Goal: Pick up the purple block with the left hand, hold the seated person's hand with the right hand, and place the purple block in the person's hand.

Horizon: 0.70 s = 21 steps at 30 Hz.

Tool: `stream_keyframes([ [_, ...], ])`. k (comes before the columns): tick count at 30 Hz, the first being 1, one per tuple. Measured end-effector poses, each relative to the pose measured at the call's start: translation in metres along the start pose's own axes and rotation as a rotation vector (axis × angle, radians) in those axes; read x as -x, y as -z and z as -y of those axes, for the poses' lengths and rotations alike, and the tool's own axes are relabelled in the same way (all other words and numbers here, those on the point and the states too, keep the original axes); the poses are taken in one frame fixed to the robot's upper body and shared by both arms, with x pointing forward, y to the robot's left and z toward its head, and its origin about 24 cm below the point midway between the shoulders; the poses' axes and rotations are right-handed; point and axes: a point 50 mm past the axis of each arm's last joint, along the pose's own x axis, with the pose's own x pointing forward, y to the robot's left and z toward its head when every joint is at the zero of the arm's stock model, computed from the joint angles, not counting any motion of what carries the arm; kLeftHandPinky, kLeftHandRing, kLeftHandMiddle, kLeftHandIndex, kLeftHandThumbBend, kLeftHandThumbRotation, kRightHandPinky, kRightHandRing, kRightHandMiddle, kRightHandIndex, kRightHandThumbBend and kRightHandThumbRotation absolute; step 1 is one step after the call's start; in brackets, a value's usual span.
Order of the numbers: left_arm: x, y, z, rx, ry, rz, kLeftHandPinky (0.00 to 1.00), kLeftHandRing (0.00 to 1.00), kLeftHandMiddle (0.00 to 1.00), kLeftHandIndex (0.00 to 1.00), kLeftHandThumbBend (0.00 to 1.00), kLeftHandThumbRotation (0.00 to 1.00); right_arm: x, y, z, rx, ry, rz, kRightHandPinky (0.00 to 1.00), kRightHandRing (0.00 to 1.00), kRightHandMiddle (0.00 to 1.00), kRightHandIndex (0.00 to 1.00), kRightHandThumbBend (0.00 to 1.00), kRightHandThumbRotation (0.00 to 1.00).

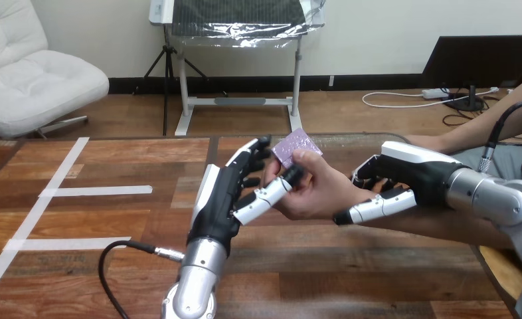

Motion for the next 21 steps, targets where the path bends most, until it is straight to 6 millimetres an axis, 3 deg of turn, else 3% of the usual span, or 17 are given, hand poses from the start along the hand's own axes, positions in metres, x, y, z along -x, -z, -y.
stream_keyframes([
  [12, 0.006, -0.008, -0.006, -0.013, -0.025, 0.035, 0.92, 0.92, 0.9, 0.88, 0.87, 0.99, 0.002, -0.002, -0.003, -0.016, 0.062, 0.064, 0.71, 0.89, 0.92, 0.96, 1.0, 1.0],
  [21, 0.014, -0.011, -0.009, -0.023, -0.042, 0.058, 0.92, 0.92, 0.9, 0.88, 0.82, 1.0, 0.002, -0.003, -0.009, -0.084, 0.134, 0.104, 0.73, 0.88, 0.91, 0.93, 1.0, 1.0],
])
